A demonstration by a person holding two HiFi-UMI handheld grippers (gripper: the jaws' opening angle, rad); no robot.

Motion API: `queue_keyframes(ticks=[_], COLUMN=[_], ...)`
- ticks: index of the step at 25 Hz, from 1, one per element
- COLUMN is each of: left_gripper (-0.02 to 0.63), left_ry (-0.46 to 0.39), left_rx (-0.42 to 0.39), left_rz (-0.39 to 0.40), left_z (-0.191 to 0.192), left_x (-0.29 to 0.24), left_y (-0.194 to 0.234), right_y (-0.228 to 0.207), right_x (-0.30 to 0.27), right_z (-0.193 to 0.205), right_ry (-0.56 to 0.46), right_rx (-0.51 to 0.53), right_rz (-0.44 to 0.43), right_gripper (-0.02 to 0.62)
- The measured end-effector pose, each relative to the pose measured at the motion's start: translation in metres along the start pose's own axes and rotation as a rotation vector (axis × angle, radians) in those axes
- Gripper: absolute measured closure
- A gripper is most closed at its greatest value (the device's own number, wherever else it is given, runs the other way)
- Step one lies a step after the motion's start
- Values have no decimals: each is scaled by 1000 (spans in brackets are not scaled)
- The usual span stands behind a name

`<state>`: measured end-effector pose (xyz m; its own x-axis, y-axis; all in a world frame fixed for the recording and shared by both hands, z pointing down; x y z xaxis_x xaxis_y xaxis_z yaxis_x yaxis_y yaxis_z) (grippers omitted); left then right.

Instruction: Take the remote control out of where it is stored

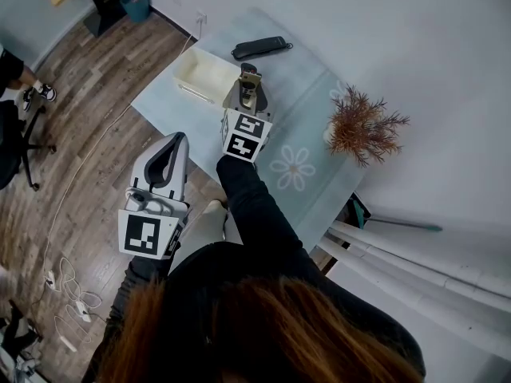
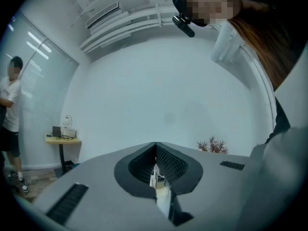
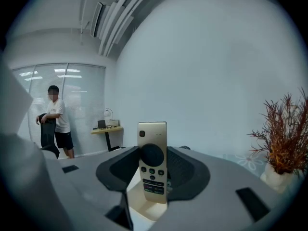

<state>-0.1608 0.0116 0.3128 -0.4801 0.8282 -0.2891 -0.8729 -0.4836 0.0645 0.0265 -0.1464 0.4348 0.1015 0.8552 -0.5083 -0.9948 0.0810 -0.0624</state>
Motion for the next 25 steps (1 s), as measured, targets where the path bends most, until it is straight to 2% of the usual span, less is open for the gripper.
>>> queue_keyframes(ticks=[9, 13, 16, 21, 25], left_gripper=[597, 597, 597, 597, 597], left_ry=[-9, 35, -19, 4, -32], left_rx=[-14, -13, -18, -23, -25], left_rz=[11, 2, 12, 14, 14], left_z=[-5, -2, -7, -1, -3], left_x=[-3, -3, -6, -8, -11], left_y=[-5, -9, -13, -27, -31], right_y=[-7, -10, -14, -31, -36], right_x=[26, 38, 49, 67, 79], right_z=[-23, -25, -27, -24, -22], right_ry=[-99, -115, -132, -160, -170], right_rx=[53, 74, 88, 98, 128], right_rz=[-43, -64, -86, -118, -138], right_gripper=[405, 405, 405, 405, 405])
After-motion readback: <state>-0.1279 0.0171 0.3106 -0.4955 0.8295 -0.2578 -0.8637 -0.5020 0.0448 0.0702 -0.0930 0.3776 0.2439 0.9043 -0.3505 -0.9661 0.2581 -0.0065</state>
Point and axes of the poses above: the fingertips, and each gripper's own axes: x backward along the fingers, y to its left, z out of its underside, the point moved 10 cm from there along x, backward along the fingers, and after that the axes turned 15 degrees about y, right-handed, at the moved point
